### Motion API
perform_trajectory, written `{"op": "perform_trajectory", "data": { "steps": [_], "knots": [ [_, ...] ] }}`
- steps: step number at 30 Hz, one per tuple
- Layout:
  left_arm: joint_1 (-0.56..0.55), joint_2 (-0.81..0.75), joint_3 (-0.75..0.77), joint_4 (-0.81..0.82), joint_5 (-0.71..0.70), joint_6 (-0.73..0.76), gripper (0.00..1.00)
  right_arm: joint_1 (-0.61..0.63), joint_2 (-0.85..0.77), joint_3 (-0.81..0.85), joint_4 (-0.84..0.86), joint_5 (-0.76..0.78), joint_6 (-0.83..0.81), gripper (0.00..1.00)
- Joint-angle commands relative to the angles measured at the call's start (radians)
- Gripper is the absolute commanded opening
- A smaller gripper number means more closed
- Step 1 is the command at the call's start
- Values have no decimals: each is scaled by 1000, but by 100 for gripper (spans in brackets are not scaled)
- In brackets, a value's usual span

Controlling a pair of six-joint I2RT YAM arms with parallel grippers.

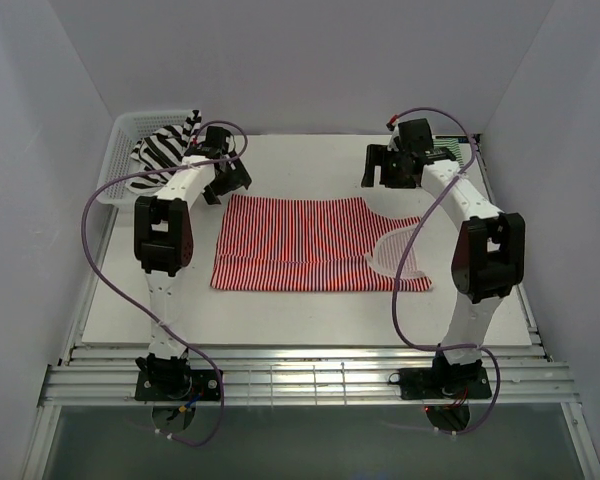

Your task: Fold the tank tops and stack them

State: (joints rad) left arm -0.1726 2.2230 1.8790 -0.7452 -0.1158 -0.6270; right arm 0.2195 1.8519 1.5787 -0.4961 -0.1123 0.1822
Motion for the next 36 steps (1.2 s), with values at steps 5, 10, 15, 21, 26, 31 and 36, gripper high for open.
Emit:
{"op": "perform_trajectory", "data": {
  "steps": [5, 10, 15, 21, 26, 31, 36],
  "knots": [
    [12, 95, 138, -39, -55, 59, 91, 12, 135, 145, -29, 28, -38, 90],
    [13, 145, 160, -51, -70, 64, 79, 14, 167, 148, -24, 30, -41, 90],
    [13, 161, 158, -54, -82, 69, 64, 14, 175, 141, -18, 31, -41, 90],
    [13, 176, 154, -52, -58, 81, 47, 14, 182, 129, -10, 31, -44, 90],
    [13, 193, 147, -52, -19, 89, 33, 14, 208, 148, -9, 28, -55, 90],
    [12, 198, 155, -51, -16, 92, 17, 20, 247, 202, 1, 19, -87, 90],
    [12, 185, 151, -52, -27, 96, 11, 30, 329, 299, -16, 22, -95, 90]
  ]
}}
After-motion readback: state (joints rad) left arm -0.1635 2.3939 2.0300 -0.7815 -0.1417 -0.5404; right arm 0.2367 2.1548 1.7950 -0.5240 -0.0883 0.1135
